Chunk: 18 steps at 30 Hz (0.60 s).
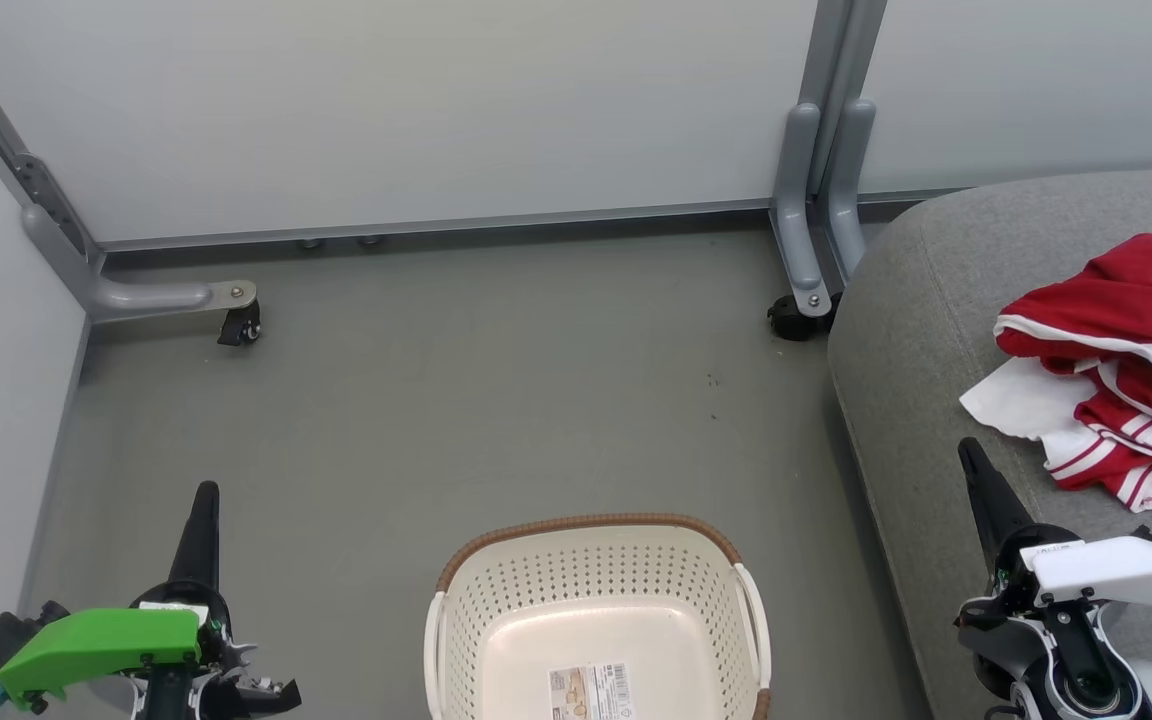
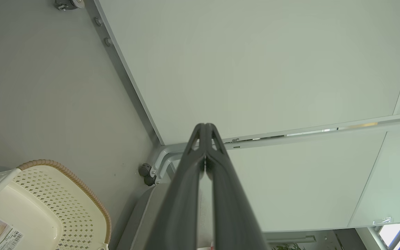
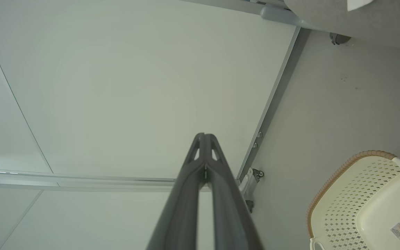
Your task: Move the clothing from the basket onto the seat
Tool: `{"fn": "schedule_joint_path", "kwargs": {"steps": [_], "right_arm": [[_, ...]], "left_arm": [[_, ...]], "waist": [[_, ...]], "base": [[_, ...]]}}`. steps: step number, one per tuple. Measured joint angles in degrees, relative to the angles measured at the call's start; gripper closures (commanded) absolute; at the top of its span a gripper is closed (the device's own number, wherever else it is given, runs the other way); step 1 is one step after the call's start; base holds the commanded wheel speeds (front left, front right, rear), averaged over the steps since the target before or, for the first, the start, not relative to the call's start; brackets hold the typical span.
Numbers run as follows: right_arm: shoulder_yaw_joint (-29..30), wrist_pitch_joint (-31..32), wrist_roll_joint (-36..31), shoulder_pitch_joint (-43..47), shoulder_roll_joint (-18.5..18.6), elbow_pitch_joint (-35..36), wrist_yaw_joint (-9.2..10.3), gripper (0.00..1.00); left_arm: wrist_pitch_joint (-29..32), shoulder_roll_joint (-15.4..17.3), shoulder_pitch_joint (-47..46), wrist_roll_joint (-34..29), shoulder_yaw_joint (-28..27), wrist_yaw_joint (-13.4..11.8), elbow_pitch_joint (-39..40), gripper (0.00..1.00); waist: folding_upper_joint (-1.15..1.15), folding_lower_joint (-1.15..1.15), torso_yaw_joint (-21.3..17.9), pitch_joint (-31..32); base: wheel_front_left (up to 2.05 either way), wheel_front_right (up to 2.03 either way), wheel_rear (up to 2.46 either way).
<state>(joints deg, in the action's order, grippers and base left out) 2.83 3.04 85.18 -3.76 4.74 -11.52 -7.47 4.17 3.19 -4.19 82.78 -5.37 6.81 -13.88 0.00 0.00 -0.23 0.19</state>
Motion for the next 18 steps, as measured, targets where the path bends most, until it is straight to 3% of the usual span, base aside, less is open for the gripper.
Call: {"fn": "schedule_joint_path", "kwargs": {"steps": [18], "right_arm": [[1.0,1.2,7.0,-1.4,-0.2,-1.9,0.00,1.00]], "left_arm": [[1.9,-0.2,-1.3,7.3,-0.9,0.5,-0.1,1.00]], "waist": [[0.00,0.00,0.2,-0.3]], "base": [[0.00,0.00,0.00]]}}
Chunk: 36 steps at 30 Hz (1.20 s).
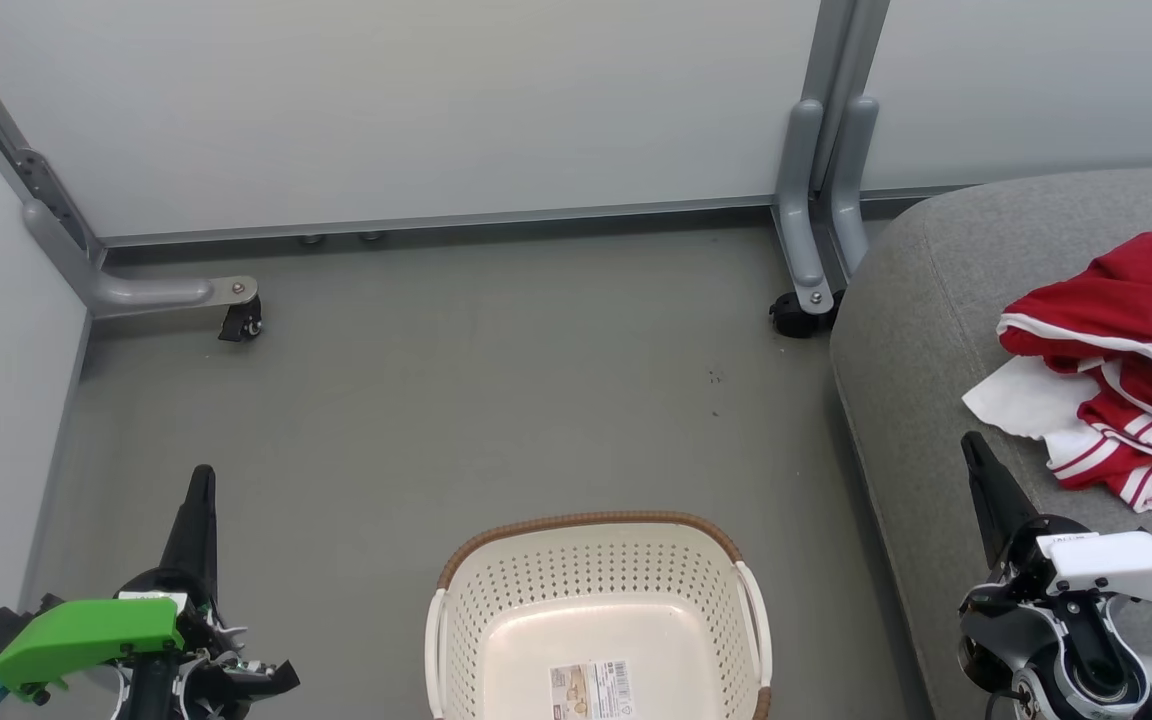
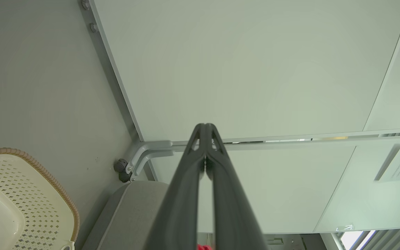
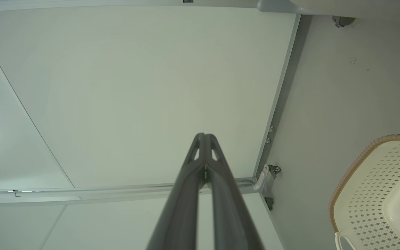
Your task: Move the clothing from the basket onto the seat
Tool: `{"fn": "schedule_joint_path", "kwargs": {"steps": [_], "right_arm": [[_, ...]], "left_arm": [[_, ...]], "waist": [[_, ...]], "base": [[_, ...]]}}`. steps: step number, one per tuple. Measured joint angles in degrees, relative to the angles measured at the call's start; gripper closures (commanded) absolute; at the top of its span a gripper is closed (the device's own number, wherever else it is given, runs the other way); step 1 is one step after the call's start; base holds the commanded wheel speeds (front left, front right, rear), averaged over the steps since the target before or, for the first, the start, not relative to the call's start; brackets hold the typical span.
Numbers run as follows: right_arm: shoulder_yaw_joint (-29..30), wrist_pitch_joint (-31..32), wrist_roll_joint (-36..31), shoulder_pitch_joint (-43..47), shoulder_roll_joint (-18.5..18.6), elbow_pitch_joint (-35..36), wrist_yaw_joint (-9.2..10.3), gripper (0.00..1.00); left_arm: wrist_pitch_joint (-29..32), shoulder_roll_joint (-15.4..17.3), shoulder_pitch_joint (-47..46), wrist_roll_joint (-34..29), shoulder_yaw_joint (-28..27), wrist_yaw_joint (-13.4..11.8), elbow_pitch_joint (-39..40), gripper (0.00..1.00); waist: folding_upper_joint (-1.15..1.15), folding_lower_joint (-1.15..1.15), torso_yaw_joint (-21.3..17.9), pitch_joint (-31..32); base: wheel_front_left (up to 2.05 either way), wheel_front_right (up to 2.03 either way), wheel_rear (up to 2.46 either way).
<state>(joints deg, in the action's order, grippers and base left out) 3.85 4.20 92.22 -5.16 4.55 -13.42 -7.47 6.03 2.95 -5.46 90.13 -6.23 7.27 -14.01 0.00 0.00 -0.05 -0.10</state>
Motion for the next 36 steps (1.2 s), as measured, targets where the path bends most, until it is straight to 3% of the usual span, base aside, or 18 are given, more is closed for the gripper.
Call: {"fn": "schedule_joint_path", "kwargs": {"steps": [36], "right_arm": [[1.0,0.9,1.7,-0.8,-0.5,-0.6,0.00,1.00]], "left_arm": [[0.5,-0.1,-0.5,2.2,-0.3,0.1,0.0,1.00]], "waist": [[0.00,0.00,0.1,-0.1]], "base": [[0.00,0.00,0.00]]}}
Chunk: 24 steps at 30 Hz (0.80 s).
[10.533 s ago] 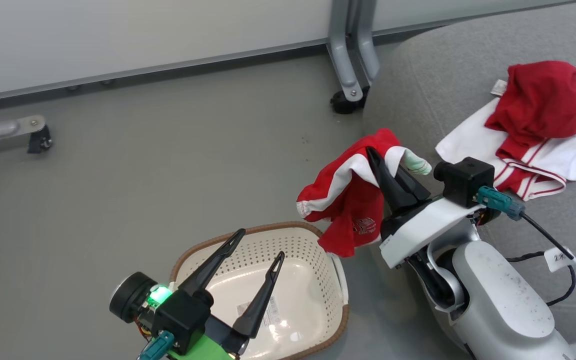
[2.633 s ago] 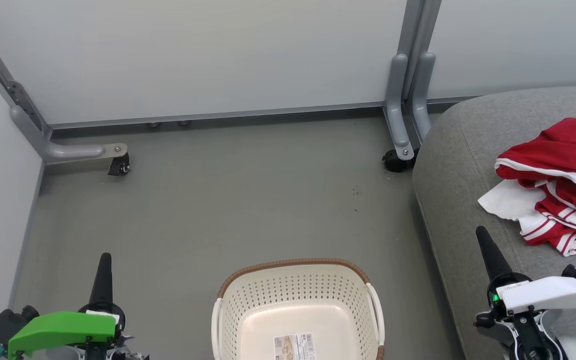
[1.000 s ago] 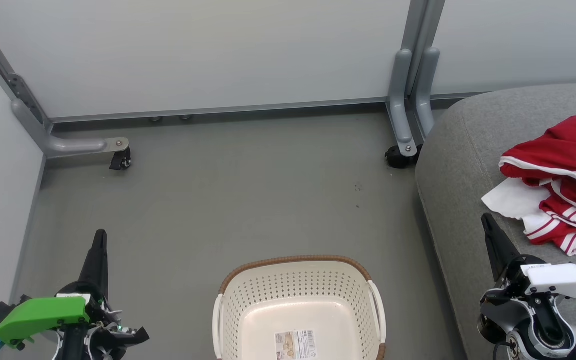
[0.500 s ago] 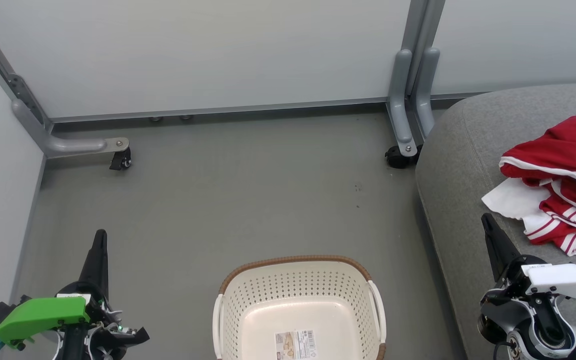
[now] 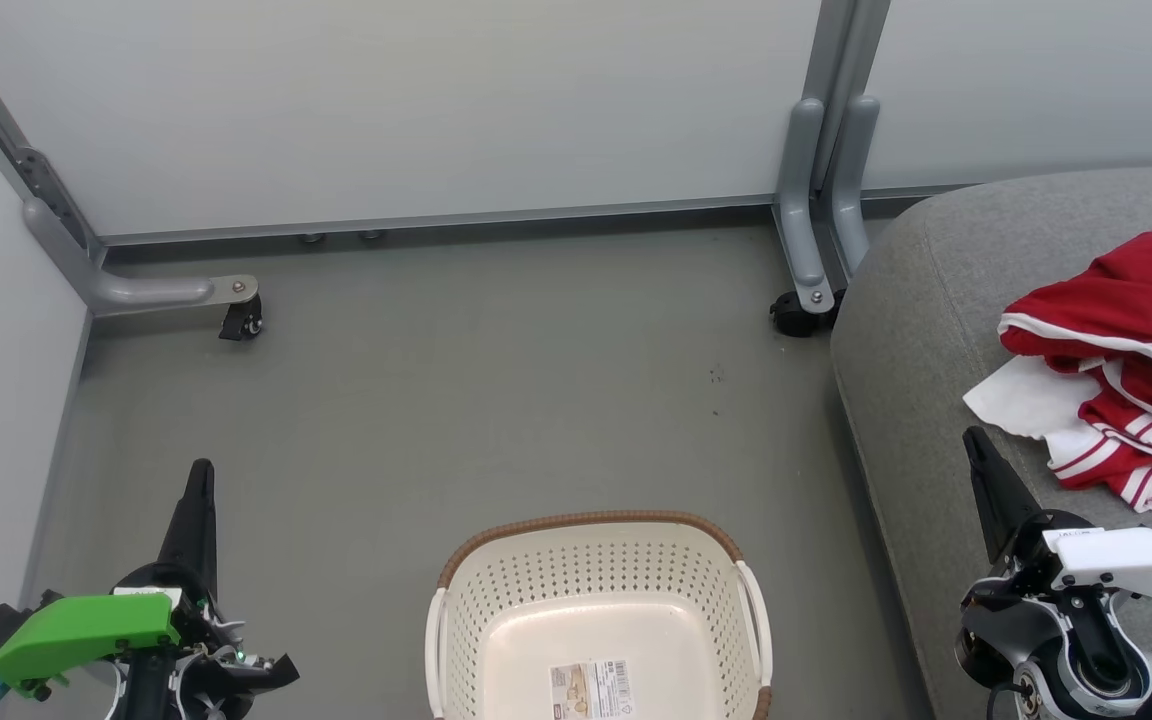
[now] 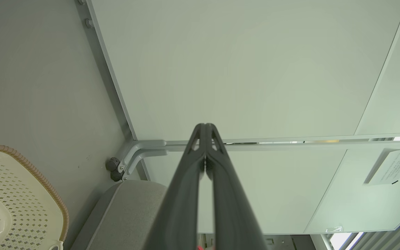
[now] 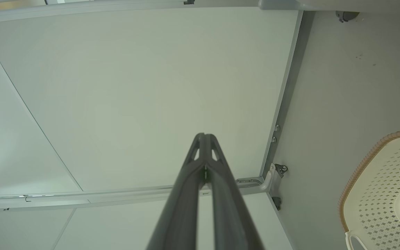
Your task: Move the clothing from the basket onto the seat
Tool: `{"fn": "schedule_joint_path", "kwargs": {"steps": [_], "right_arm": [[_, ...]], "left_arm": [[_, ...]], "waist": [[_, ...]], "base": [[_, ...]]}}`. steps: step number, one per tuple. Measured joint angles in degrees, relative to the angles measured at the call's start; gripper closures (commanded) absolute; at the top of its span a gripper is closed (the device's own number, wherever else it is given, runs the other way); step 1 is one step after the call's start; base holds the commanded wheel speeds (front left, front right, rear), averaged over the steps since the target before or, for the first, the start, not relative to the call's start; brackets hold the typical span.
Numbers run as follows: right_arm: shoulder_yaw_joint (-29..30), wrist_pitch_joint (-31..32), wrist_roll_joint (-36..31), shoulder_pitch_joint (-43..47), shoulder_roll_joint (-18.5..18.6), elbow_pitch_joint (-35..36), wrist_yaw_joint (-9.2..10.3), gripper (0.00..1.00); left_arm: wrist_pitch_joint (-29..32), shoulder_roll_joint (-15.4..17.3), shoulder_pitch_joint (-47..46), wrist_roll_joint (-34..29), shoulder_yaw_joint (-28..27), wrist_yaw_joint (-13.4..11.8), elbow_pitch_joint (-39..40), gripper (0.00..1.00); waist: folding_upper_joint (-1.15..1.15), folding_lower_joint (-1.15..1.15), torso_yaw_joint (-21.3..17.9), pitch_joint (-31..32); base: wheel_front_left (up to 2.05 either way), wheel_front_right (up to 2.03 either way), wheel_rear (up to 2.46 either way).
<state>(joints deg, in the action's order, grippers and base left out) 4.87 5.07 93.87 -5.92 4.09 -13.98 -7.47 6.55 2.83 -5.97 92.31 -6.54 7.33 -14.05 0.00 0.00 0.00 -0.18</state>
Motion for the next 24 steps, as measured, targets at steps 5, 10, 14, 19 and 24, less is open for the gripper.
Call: {"fn": "schedule_joint_path", "kwargs": {"steps": [5,10,14,19,24], "right_arm": [[0.1,0.1,-0.2,0.0,-0.1,0.0,0.00,1.00],[0.2,0.2,-0.2,0.0,-0.1,0.0,0.00,1.00],[0.3,0.2,-0.2,0.0,-0.2,0.0,-0.01,1.00],[0.3,0.4,-0.3,0.0,-0.2,0.0,0.00,1.00],[0.4,0.4,-0.3,0.0,-0.3,0.0,0.00,1.00]], "left_arm": [[0.0,0.0,0.0,0.0,0.0,0.0,0.0,1.00],[0.0,0.0,0.0,0.0,0.0,0.0,0.0,1.00],[0.0,0.0,0.0,0.0,0.0,0.0,0.0,1.00],[0.0,0.0,0.0,0.0,0.0,0.0,0.0,1.00],[0.0,0.0,0.0,0.0,0.0,0.0,0.0,1.00]], "waist": [[0.00,0.00,0.0,0.0],[0.00,0.00,0.0,0.0],[0.00,0.00,0.0,0.0],[0.00,0.00,0.0,0.0],[0.00,0.00,0.0,0.0]], "base": [[0.00,0.00,0.00],[0.00,0.00,0.00],[0.00,0.00,0.00],[0.00,0.00,0.00],[0.00,0.00,0.00]]}}
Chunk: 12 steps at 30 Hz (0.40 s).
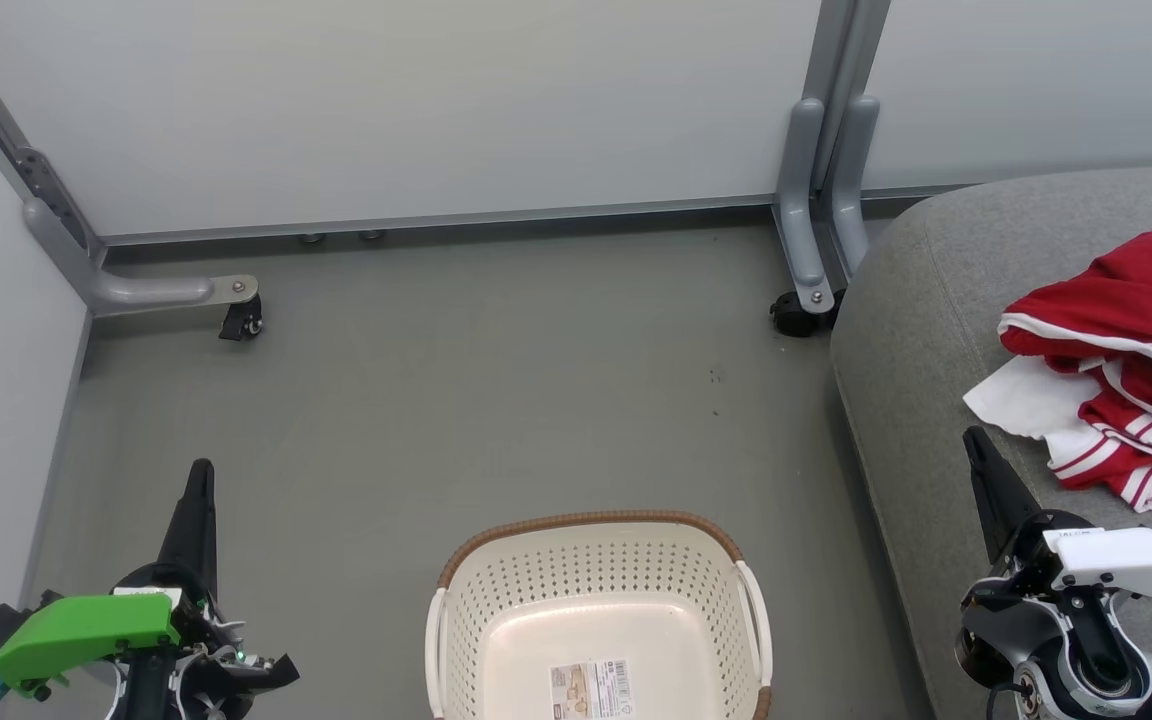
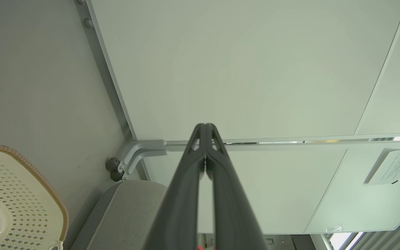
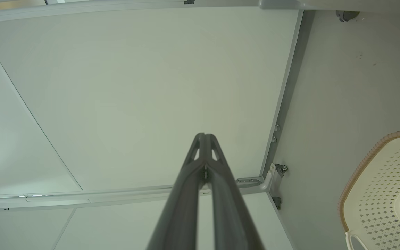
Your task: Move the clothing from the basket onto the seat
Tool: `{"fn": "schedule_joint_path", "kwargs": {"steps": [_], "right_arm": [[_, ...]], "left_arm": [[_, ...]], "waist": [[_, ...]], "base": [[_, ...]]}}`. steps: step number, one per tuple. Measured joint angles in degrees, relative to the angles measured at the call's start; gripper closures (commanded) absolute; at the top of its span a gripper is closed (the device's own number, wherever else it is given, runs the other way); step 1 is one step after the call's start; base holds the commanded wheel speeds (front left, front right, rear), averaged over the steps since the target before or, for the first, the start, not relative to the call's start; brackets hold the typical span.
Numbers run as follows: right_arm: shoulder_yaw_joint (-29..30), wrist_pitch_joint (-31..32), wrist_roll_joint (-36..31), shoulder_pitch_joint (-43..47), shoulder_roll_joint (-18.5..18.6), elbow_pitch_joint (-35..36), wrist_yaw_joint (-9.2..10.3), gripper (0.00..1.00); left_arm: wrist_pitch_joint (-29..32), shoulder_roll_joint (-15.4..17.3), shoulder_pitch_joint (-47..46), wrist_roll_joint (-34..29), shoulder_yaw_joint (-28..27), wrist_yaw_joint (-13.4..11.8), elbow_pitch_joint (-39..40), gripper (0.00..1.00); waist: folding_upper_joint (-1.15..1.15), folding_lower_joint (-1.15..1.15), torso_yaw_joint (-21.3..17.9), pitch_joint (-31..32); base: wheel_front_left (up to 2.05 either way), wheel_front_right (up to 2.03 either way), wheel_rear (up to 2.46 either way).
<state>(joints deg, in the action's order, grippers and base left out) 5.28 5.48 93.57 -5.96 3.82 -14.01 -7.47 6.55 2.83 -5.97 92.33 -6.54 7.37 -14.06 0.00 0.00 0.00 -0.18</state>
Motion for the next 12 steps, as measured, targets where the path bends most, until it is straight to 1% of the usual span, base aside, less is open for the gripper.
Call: {"fn": "schedule_joint_path", "kwargs": {"steps": [12], "right_arm": [[0.2,0.1,-0.1,0.0,-0.1,0.0,0.00,1.00]], "left_arm": [[0.0,0.0,0.0,0.0,0.0,0.0,0.0,1.00]], "waist": [[0.00,0.00,0.0,0.0]], "base": [[0.00,0.00,0.00]]}}
